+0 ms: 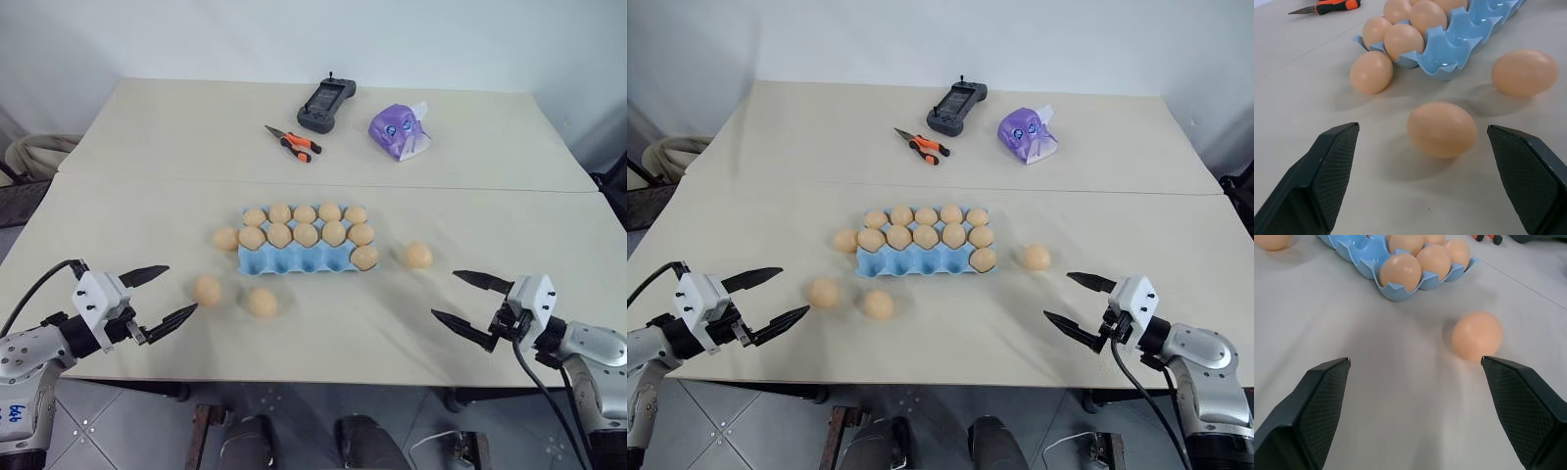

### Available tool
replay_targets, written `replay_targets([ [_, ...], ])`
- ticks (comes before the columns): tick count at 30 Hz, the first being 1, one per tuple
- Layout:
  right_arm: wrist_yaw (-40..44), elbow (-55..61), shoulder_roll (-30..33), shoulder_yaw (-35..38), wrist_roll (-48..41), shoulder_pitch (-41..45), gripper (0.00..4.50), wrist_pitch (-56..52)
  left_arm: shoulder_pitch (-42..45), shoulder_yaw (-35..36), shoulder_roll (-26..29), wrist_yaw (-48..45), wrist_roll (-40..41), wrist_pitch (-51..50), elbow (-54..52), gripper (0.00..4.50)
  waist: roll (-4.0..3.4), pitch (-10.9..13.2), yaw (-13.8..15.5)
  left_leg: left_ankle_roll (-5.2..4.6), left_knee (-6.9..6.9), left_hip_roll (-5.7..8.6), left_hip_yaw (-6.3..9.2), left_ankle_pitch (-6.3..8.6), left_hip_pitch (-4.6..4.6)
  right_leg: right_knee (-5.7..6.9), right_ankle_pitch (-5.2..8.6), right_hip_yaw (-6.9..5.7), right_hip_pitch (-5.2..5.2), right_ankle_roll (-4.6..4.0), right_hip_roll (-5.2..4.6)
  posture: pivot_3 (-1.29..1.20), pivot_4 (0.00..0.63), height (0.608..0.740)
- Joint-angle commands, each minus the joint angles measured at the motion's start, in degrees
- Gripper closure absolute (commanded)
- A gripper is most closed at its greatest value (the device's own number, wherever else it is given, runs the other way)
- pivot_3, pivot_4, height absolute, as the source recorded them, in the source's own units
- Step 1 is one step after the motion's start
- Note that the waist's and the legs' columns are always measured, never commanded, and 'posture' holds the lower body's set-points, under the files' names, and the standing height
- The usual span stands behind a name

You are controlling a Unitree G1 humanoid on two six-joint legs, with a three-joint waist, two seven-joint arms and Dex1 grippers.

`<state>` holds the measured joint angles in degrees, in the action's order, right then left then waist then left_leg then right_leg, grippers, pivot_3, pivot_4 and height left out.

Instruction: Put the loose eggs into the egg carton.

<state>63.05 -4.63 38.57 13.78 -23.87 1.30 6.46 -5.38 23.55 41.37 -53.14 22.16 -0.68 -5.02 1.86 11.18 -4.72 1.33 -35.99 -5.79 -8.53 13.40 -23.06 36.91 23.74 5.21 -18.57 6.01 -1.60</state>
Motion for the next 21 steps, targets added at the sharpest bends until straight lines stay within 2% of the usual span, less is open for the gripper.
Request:
replay_targets([
  [1,-1.1,0.5,-0.6,0.7,-0.5,0.4,0.00,0.9,0.3,0.0,0.4,1.0,-0.1,0.4,-2.7,0.02,0.00,0.0,0.0,0.00,0.00,0.00,0.00,0.00,0.00,0.00,0.00,0.00,0.00,0.00,0.00,0.00,0.150,0.740],
  [5,-6.5,0.1,-3.1,0.9,-0.8,3.1,0.00,-2.6,-0.1,-0.5,-0.2,1.2,1.0,-0.7,-4.1,0.02,0.00,0.0,-0.2,0.00,-0.01,0.00,0.00,0.00,0.01,0.03,0.00,0.01,0.00,0.00,0.00,0.00,0.150,0.740],
  [7,-12.2,-1.8,-4.7,-0.6,1.2,7.6,0.00,-7.4,-0.6,-1.3,-0.5,0.1,2.4,-1.1,-6.0,0.02,0.00,0.0,-0.4,0.01,-0.04,-0.03,-0.02,-0.01,0.01,0.10,0.00,0.02,-0.02,0.00,0.00,0.00,0.150,0.740],
  [12,-19.8,-7.6,-8.0,-3.4,4.3,17.3,0.00,-14.9,-0.5,-3.4,-1.0,-1.0,4.6,-2.7,-9.8,0.02,0.00,0.0,-0.2,0.05,-0.05,-0.02,-0.01,-0.03,0.05,0.21,0.00,0.01,-0.05,-0.01,-0.03,0.00,0.150,0.740],
  [19,-21.7,-18.0,-10.0,-7.5,8.4,26.5,0.00,-17.1,1.8,-7.6,-2.8,-1.6,7.0,-3.2,-15.2,0.02,-0.02,0.0,-0.1,0.02,-0.03,0.05,-0.06,0.00,-0.06,0.08,0.02,0.01,-0.12,-0.04,0.07,0.00,0.150,0.740],
  [21,-21.1,-19.2,-10.2,-7.8,8.7,27.3,0.40,-16.6,2.1,-8.2,-3.2,-1.4,7.5,-3.5,-16.3,0.00,-0.03,0.0,-0.1,0.02,-0.05,0.05,-0.07,0.00,-0.09,0.05,0.03,0.01,-0.13,-0.02,0.08,0.00,0.150,0.740],
])
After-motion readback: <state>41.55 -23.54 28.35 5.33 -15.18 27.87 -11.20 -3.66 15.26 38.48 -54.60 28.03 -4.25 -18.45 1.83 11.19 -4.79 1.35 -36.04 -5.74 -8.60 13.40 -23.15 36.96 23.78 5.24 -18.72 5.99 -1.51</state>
